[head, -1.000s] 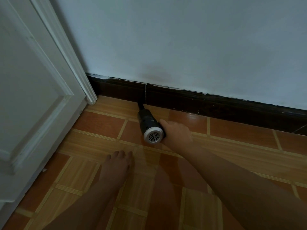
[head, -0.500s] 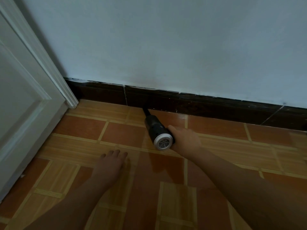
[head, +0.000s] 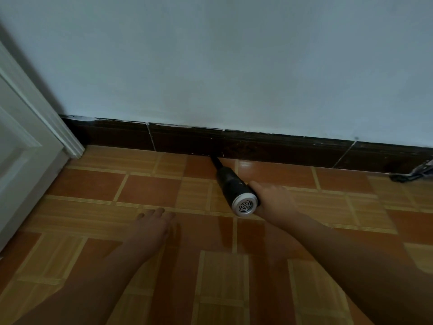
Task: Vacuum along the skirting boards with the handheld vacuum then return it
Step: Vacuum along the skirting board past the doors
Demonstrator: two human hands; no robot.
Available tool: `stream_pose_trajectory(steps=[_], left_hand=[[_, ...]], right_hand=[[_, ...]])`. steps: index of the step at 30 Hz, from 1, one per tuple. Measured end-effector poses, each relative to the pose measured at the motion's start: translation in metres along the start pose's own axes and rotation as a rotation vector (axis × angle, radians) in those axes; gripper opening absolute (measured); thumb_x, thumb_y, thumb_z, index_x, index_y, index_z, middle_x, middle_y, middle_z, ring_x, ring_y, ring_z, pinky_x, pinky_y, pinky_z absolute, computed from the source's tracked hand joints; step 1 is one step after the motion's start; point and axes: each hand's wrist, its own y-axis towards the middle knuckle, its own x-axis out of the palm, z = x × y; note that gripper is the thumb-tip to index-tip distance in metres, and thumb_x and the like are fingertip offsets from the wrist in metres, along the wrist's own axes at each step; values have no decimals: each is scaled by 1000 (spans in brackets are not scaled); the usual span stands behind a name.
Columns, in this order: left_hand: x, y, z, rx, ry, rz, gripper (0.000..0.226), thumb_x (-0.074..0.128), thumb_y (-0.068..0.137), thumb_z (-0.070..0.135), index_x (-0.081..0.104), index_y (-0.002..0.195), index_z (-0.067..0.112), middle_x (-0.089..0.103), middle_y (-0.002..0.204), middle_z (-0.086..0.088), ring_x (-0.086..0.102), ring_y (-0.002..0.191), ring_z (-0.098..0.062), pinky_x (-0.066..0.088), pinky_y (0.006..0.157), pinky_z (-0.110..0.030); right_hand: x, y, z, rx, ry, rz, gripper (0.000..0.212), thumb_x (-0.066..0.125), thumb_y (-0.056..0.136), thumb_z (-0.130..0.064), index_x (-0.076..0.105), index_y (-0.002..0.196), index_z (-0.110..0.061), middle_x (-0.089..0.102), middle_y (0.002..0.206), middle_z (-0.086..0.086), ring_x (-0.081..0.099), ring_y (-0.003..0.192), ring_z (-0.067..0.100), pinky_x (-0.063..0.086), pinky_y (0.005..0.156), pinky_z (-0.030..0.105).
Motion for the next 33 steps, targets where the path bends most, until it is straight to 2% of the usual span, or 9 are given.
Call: stream_pose_trajectory(steps=[4,8,12,20,24,28,33], left_hand=[[-4,3,11,26,9,-4,49,38,98,30,24,146,28,32,149,-1,35,135,-18,32,107,-33],[-8,9,23,58,13,-9,48,39,98,29,26,144,28,37,145,0,40,131,-17,35,104,-31],[-11,11,31,66,4,6,47,37,99,28,27,145,28,37,145,1,37,133,-17,34,105,-31],[-6,16,32,62,-23,16,47,41,97,28,32,143,28,41,140,1,41,129,-16,37,102,-31],[-4,16,29,49,-31,11,45,38,98,29,31,143,28,40,142,1,42,128,-16,37,102,-31],[1,16,21,13,-58,-10,46,36,98,32,30,144,26,37,145,-2,42,130,-18,37,102,-33],[11,12,-3,-59,-106,-48,49,42,97,31,28,144,27,35,146,0,38,132,-18,37,103,-33]], right_hand=[[-3,-14,15,36,11,5,33,63,83,-34,50,111,-20,63,94,-2,58,77,14,47,66,26],[-7,-28,28,59,10,11,34,63,84,-36,51,111,-20,64,94,-2,59,79,15,49,69,28],[-9,-38,37,76,-17,8,36,63,84,-37,51,112,-19,64,93,-1,60,78,16,49,68,28],[-11,-52,50,80,-14,60,37,67,81,-34,55,111,-16,66,91,1,51,71,11,33,67,22],[-14,-50,43,31,53,79,36,71,79,-31,59,106,-11,68,85,4,49,64,9,28,54,14],[-15,-33,23,-44,86,32,37,69,81,-32,57,110,-13,67,89,1,50,67,6,28,56,11],[-2,7,-16,-101,98,41,32,66,82,-33,56,108,-17,66,92,-2,53,72,8,35,61,19]])
